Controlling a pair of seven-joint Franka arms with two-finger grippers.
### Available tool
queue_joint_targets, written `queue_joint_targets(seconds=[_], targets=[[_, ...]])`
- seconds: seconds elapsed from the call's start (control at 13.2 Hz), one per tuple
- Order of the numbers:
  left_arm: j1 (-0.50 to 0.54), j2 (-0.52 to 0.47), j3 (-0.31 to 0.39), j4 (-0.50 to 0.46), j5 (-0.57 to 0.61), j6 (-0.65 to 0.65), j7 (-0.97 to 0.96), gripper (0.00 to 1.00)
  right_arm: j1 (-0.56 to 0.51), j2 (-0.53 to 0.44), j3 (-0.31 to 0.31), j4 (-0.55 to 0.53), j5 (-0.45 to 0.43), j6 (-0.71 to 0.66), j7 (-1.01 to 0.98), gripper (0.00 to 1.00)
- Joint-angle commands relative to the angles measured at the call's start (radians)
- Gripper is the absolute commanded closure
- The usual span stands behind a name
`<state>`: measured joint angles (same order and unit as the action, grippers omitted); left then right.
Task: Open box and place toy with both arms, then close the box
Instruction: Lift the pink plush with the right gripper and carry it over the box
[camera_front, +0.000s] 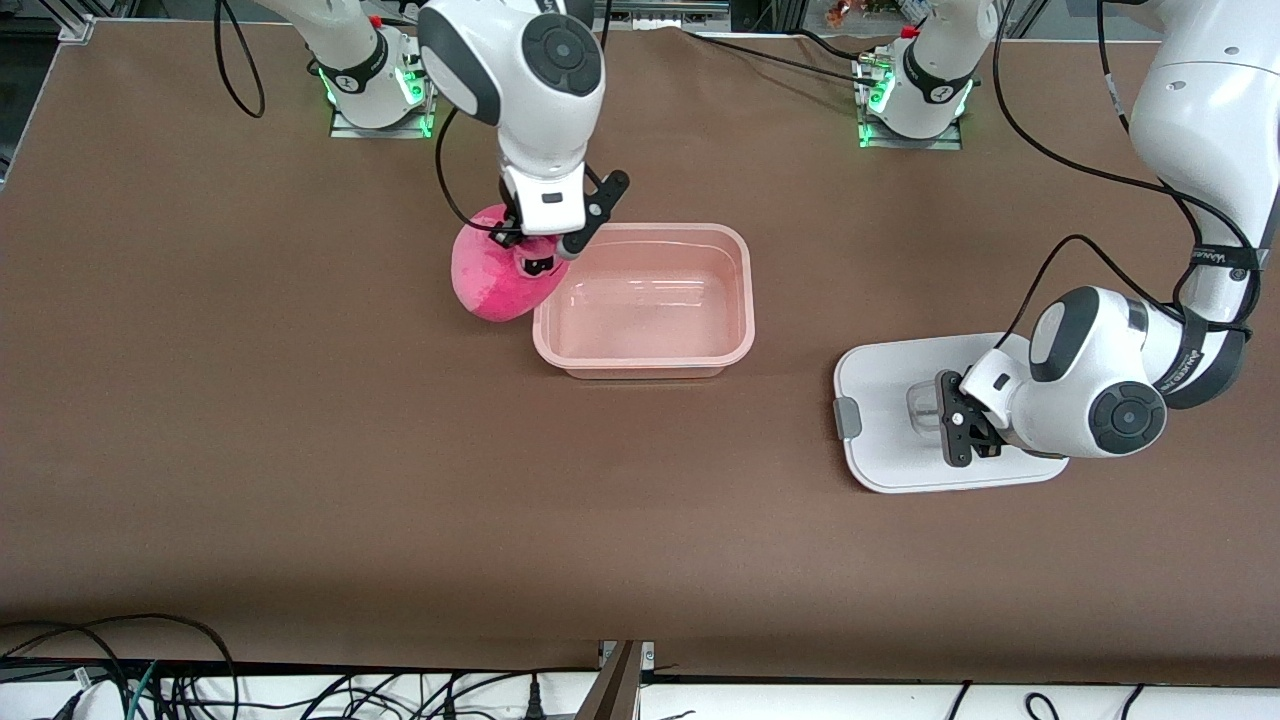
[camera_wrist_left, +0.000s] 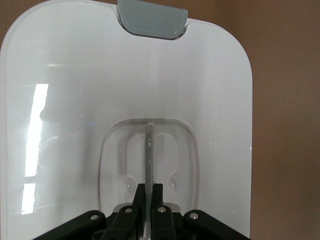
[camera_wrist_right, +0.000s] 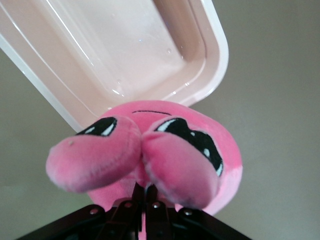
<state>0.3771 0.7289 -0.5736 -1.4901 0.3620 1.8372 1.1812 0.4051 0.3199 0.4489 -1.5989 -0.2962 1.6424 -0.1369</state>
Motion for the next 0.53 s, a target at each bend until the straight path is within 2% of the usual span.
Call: queue_joint_targets(seconds=[0.0, 0.3, 0.38, 0.46], targets=[[-0.003, -0.019, 0.003, -0.013, 0.025, 0.007, 0.015, 0.98, 0.049, 0.03, -0.004, 0.056, -0.017, -0.003, 0.045, 1.0], [-0.001, -0.014, 0.003, -0.013, 0.025, 0.008, 0.015, 0.98, 0.098, 0.108, -0.004, 0.112, -0.035, 0.04, 0.094, 1.0], [-0.001, -0.014, 0.003, -0.013, 0.025, 0.008, 0.015, 0.98, 0.112, 0.128, -0.006, 0.12, -0.035, 0.066, 0.127, 0.88], [-0.001, -0.014, 0.003, -0.013, 0.025, 0.008, 0.015, 0.98, 0.124, 0.145, -0.004, 0.135, -0.035, 0.086, 0.167, 0.4]])
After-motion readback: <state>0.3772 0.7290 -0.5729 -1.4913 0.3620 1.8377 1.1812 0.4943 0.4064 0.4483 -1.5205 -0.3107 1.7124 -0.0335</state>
